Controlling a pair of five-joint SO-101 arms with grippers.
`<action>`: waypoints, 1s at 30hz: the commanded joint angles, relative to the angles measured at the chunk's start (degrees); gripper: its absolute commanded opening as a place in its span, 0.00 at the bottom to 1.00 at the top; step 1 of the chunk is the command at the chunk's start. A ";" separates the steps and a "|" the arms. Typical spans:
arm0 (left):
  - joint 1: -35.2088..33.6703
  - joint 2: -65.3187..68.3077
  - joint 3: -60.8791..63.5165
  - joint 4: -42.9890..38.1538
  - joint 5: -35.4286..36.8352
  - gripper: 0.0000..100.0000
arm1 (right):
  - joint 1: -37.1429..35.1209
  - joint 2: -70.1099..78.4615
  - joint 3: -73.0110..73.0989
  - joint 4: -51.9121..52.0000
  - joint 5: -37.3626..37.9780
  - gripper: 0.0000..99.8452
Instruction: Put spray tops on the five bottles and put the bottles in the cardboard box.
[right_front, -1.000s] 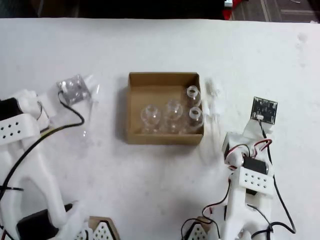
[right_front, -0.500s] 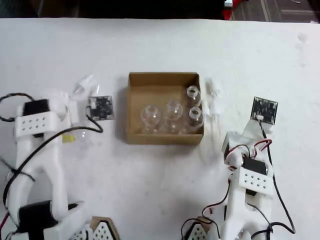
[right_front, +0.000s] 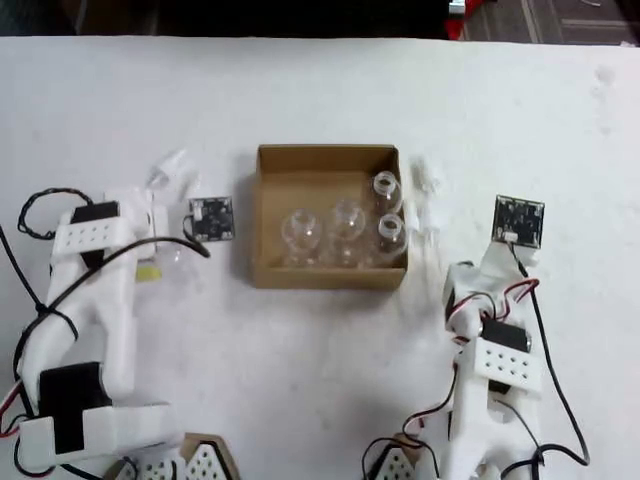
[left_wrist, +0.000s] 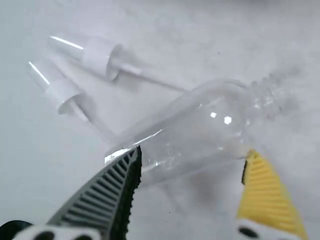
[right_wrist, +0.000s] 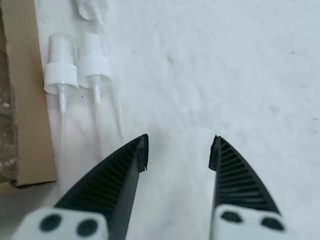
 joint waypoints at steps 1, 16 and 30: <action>0.84 0.22 0.62 0.09 -0.18 0.26 | -0.75 -0.57 -0.44 -1.19 1.05 0.18; -1.98 -19.30 4.66 18.11 -0.18 0.04 | -0.92 -0.48 -0.44 -1.19 1.05 0.18; 19.03 -37.32 4.84 17.49 25.76 0.27 | -0.66 -0.48 -0.44 -0.92 1.05 0.18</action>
